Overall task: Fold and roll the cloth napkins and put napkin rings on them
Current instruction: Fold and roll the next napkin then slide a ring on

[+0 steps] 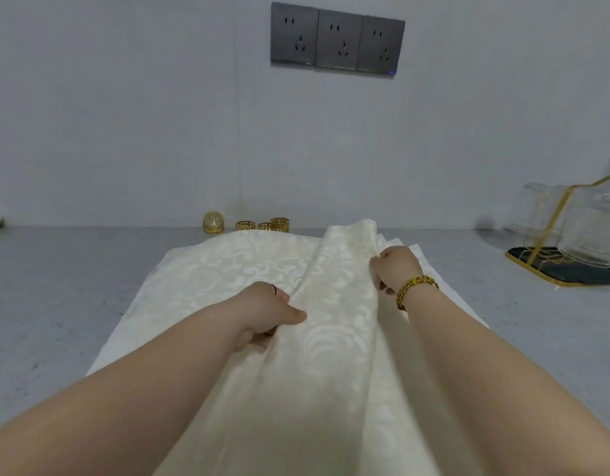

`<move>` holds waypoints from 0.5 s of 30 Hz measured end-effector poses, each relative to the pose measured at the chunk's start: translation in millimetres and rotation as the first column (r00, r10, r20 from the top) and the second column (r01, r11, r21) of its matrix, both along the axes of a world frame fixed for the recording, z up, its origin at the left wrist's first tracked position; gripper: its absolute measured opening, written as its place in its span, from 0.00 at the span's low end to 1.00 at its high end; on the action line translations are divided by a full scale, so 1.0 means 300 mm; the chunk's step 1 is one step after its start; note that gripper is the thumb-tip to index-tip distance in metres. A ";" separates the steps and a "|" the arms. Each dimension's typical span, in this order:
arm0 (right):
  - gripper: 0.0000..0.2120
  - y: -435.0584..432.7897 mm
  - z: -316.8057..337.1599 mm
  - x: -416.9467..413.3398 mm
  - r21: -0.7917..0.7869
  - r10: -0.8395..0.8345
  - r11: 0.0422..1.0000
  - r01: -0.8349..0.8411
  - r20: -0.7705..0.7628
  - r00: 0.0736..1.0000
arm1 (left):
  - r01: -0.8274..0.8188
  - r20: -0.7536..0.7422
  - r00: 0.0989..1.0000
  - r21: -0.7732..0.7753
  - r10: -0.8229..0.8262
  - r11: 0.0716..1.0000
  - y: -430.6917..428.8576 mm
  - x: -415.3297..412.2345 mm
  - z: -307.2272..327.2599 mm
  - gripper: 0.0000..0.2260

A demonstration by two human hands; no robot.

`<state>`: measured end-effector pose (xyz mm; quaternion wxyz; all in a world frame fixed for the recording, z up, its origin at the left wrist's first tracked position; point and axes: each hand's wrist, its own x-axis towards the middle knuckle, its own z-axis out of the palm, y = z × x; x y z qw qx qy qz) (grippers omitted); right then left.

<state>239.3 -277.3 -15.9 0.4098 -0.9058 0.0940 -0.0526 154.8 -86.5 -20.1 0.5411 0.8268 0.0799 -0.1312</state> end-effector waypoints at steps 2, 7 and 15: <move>0.14 0.034 0.017 0.071 -0.026 -0.010 1.000 0.012 0.097 0.995 | -0.056 0.024 0.998 -0.087 0.059 0.995 -0.022 0.039 -0.027 0.10; 0.17 0.135 0.050 0.184 0.062 0.161 0.984 -0.164 0.055 0.985 | -0.217 0.131 0.967 -0.013 0.217 0.976 0.005 0.123 -0.095 0.12; 0.28 0.180 -0.044 -0.011 -0.213 0.456 0.853 -0.476 -0.138 0.879 | -0.185 0.067 0.980 -0.017 0.186 0.983 0.060 0.082 -0.068 0.21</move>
